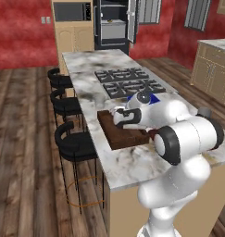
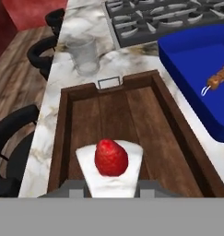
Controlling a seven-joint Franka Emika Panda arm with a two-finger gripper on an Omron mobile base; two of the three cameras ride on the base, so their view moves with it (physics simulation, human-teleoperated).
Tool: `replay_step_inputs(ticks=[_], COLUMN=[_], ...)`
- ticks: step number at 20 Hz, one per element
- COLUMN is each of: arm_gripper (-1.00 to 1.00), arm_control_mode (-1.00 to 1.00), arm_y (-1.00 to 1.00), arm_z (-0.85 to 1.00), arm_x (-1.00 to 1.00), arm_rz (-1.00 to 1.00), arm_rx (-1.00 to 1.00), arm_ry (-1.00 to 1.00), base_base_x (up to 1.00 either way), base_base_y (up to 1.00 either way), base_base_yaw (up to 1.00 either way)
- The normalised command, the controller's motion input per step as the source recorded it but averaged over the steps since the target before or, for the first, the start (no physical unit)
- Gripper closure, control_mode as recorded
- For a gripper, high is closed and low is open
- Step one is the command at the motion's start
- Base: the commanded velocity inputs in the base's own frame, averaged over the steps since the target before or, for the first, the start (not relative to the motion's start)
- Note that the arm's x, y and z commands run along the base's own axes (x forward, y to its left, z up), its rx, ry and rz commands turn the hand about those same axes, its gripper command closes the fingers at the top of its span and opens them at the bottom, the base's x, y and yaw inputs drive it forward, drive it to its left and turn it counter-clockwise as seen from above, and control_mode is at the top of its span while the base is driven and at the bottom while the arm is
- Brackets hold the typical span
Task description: Take the cake and donut from the fridge and place them on the empty tray on the dining counter.
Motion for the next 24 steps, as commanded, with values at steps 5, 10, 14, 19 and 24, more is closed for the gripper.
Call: replay_step_inputs(ticks=[5,10,14,19,24], arm_gripper=[1.00,1.00,1.00,1.00,1.00], arm_control_mode=[-1.00,-1.00,-1.00,-1.00,-1.00], arm_y=[0.00,0.00,0.00,0.00,0.00], arm_z=[-0.18,-0.27,-0.33,-0.16,-0.14], arm_x=[0.40,0.29,0.32,0.37,0.43], arm_rz=[0.00,0.00,0.00,0.00,0.00], arm_rx=[0.00,0.00,0.00,0.00,0.00], arm_ry=[0.03,0.01,0.00,0.00,0.00], base_base_x=[0.00,0.00,0.00,0.00,0.00], base_base_y=[0.00,0.00,0.00,0.00,0.00], base_base_yaw=[0.00,0.00,0.00,0.00,0.00])
